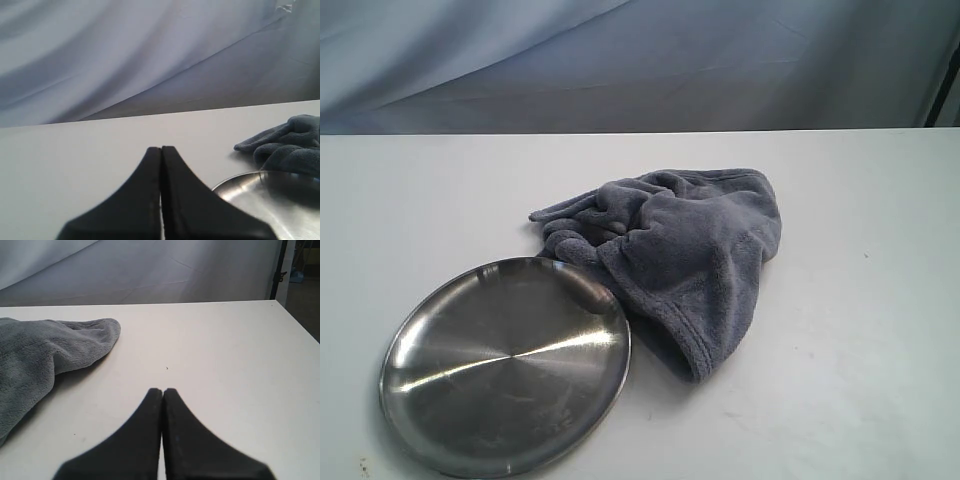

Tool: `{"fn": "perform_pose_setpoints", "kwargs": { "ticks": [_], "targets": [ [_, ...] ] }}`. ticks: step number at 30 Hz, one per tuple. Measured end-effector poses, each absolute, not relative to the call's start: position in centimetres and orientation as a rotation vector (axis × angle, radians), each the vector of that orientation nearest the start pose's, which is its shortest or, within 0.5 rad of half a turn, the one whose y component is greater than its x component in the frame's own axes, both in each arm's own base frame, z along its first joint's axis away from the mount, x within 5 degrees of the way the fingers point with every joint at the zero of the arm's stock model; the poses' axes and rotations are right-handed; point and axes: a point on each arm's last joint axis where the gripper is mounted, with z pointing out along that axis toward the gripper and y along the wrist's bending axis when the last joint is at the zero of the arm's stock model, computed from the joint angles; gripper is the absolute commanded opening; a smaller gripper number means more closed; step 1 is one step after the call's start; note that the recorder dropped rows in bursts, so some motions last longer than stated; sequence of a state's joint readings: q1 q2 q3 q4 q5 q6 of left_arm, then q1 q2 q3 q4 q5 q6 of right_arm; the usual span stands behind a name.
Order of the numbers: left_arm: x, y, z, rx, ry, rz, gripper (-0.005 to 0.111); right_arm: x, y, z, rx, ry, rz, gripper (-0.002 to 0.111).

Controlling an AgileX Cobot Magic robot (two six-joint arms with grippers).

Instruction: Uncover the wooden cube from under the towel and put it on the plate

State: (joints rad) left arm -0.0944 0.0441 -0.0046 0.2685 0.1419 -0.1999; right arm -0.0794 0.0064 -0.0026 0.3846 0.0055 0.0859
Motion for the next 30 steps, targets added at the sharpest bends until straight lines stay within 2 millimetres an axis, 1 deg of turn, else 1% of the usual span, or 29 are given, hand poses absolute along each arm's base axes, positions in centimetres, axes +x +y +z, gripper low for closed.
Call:
{"fn": "perform_pose_setpoints", "kwargs": {
  "ticks": [5,7,10,13,15,17,20,24,27,30],
  "targets": [
    [6.0,-0.4,20.4,0.091,1.609,-0.023,0.0,5.6,-0.4,21.3,0.406,1.445,0.317,0.003],
    [6.0,-0.5,20.8,0.031,1.574,-0.101,0.0,5.6,-0.4,21.3,0.406,1.445,0.317,0.003],
    [5.9,-0.6,21.4,-0.107,1.503,-0.27,0.0,5.6,-0.4,21.3,0.406,1.445,0.317,0.003],
    [5.9,-0.6,21.9,-0.201,1.447,-0.38,0.0,5.6,-0.4,21.3,0.406,1.445,0.317,0.003],
    [5.9,-0.5,21.9,-0.225,1.457,-0.401,0.0,5.6,-0.4,21.3,0.406,1.445,0.317,0.003],
    [5.8,-0.6,22.5,-0.242,1.483,-0.413,0.0,5.6,-0.4,21.3,0.406,1.445,0.317,0.003],
    [5.6,-0.6,24.7,-0.238,1.506,-0.406,0.0,5.6,-0.4,21.3,0.406,1.445,0.317,0.003],
    [5.7,-0.5,27.8,-0.208,1.548,-0.352,0.0,5.6,-0.4,21.3,0.406,1.445,0.317,0.003],
    [6.0,-0.5,29.9,-0.157,1.595,-0.28,0.0,5.6,-0.4,21.3,0.406,1.445,0.317,0.003],
    [6.4,-0.4,31.7,-0.068,1.653,-0.179,0.0,5.6,-0.4,21.3,0.406,1.445,0.317,0.003]
  ]
}}
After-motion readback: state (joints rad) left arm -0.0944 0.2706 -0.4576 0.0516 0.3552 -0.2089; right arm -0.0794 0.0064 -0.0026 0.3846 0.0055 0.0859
